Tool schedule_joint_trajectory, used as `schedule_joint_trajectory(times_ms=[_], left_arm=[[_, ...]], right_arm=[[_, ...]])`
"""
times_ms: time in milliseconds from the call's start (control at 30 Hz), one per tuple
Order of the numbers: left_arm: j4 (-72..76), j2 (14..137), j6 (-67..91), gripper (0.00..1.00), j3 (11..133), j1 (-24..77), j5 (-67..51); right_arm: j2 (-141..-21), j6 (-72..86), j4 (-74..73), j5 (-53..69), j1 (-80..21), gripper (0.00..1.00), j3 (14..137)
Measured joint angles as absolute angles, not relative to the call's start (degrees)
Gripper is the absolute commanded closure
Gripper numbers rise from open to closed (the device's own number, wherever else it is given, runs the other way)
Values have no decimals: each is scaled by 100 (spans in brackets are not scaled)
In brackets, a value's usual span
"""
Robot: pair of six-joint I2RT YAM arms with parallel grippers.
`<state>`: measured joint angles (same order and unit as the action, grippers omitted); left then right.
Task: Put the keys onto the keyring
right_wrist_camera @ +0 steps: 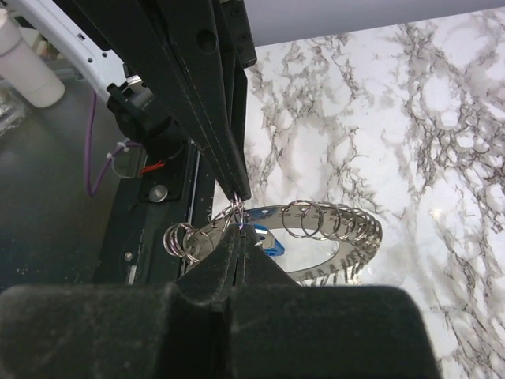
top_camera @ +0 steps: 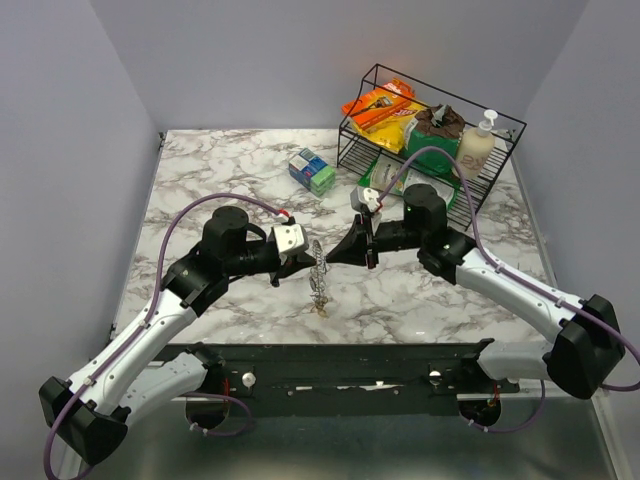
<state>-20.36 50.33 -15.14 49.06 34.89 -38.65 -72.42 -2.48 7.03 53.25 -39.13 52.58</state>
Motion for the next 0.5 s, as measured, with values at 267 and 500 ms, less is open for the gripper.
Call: schedule_joint_trajectory(times_ms=[267,500], left_arm=[[-2036,5033,-1505,100,4906,3489,-3865],[-2032,5033,-1479,100,4906,3489,-3865]], right_arm=[[-7282,-246,727,5323,-3981,99,5256],[-7282,-242,735,5315,-4032,99,5253]])
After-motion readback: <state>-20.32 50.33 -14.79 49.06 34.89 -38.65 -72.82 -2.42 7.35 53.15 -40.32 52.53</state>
